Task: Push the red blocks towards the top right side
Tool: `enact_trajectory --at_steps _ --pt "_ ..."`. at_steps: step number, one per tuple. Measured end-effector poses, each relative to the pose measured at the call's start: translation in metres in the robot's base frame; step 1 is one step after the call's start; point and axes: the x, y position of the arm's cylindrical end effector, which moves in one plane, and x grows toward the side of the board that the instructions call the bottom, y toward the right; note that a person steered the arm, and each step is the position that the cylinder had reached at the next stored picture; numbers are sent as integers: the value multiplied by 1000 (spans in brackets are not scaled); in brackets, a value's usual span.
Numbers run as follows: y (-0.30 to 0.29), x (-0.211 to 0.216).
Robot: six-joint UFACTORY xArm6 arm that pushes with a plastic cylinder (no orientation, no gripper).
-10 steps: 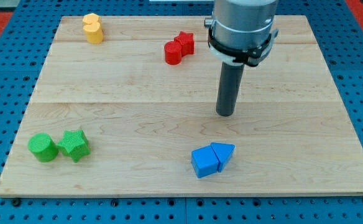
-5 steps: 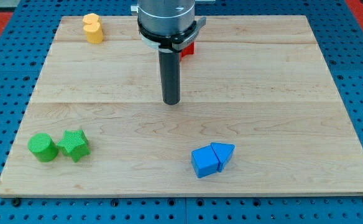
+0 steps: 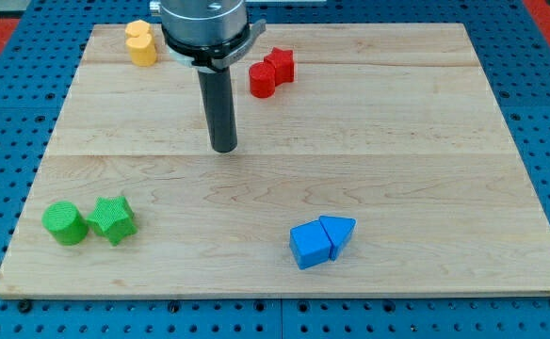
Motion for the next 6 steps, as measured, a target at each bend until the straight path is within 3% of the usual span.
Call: enact_trajectory --at_steps 1,3,6 --pt "39 -4" --pt "23 -29" --pt "42 -116"
